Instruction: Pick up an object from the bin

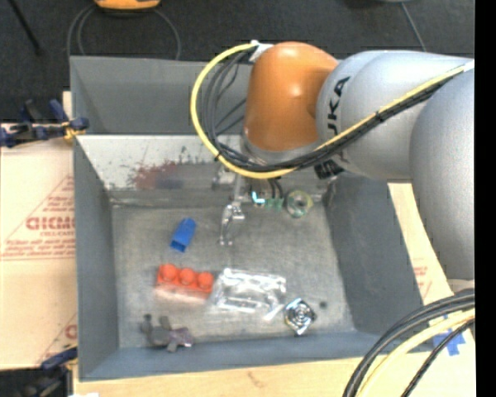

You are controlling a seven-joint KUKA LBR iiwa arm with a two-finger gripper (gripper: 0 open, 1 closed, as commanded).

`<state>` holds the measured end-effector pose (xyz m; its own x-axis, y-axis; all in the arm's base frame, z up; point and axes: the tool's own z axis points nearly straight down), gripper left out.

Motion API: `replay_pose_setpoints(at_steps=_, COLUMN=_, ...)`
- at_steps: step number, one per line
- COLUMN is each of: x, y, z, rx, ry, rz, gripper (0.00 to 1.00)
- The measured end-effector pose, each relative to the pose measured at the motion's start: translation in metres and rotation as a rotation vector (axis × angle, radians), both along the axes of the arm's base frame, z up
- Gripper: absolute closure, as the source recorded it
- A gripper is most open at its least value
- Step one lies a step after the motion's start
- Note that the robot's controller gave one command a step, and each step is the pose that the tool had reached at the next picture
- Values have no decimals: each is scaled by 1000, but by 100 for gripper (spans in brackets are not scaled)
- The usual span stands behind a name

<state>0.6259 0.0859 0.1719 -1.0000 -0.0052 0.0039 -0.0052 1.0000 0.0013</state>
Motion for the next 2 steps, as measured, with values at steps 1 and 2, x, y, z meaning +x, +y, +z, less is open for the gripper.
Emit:
replay_pose_setpoints(at_steps=1, x=14, y=41, z=-99, rx=-2, ry=-12, rz=171, gripper=0)
replay_pose_setpoints(at_steps=2, x=17, y=42, z=-94, rx=3, ry=-23, rz=167, gripper=100)
